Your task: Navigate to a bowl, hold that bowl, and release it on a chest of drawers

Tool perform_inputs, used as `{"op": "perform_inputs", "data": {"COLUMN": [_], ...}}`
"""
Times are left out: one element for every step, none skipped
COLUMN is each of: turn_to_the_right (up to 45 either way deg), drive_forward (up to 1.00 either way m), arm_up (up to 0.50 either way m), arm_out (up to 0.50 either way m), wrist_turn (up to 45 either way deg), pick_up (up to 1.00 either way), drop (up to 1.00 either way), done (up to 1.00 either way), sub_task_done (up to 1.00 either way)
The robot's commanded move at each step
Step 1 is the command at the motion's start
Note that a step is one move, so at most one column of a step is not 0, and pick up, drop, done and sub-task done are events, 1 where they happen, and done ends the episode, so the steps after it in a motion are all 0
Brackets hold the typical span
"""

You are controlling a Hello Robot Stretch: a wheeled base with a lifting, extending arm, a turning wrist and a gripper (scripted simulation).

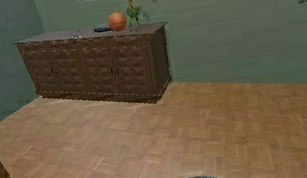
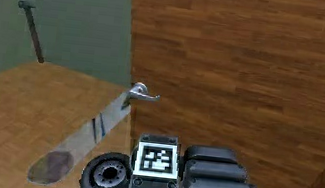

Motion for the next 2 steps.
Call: {"op": "perform_inputs", "data": {"turn_to_the_right": [3.0,0.0], "drive_forward": [0.0,0.75], "arm_up": [0.0,0.0], "arm_out": [0.0,0.0], "wrist_turn": [0.0,0.0], "pick_up": [0.0,0.0], "drop": [0.0,0.0], "done": [0.0,0.0], "sub_task_done": [0.0,0.0]}}
